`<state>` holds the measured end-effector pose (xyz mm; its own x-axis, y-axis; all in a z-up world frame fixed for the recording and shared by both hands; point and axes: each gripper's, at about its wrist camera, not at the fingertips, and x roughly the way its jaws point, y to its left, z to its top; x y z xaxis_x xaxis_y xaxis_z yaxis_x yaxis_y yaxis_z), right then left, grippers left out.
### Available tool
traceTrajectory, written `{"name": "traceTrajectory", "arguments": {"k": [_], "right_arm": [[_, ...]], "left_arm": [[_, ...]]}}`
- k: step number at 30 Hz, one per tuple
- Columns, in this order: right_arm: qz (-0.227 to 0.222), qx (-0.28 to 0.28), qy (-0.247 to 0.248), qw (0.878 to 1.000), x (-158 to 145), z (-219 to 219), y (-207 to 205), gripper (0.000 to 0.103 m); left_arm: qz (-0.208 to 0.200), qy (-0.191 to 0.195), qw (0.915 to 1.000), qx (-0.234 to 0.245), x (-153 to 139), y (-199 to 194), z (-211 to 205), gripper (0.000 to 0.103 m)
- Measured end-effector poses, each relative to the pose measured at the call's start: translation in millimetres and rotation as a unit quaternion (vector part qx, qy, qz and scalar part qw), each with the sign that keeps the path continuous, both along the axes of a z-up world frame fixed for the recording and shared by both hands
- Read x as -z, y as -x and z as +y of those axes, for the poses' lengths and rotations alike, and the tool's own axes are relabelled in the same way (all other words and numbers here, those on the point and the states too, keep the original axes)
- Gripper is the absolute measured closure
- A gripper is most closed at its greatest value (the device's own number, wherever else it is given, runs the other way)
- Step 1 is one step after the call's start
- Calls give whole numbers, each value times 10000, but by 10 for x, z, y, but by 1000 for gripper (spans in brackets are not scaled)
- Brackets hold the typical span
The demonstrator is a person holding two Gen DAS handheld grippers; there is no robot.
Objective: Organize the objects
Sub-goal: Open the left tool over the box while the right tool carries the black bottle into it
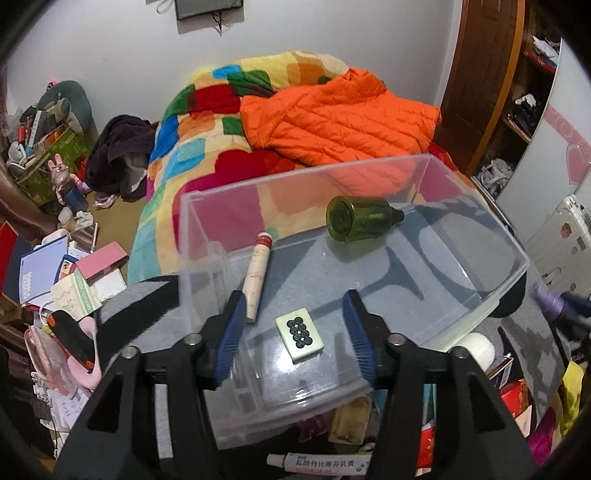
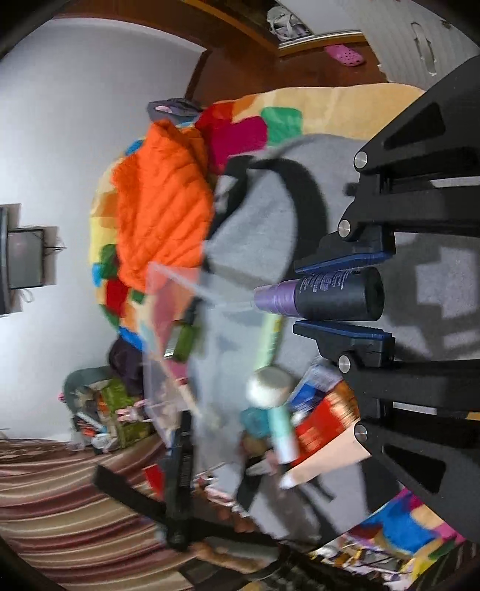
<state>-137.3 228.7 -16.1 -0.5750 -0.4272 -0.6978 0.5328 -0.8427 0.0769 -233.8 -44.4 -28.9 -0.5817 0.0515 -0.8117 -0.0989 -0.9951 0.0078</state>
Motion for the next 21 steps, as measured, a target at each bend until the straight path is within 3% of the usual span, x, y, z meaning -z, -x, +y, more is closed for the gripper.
{"name": "traceTrajectory", "arguments": {"k": [8, 14, 21], "right_arm": [[411, -178, 301, 9985, -391, -452, 293, 80], [-73, -314, 69, 9995, -201, -942, 802, 80], [-630, -215, -53, 9978, 76, -1111, 1191, 80]], "left_arm": [[720, 112, 9972, -161, -306, -361, -50, 18], [1005, 295, 9944, -119, -356, -665, 15, 12], [1047, 272, 9941, 108, -239, -991, 130, 10]]}}
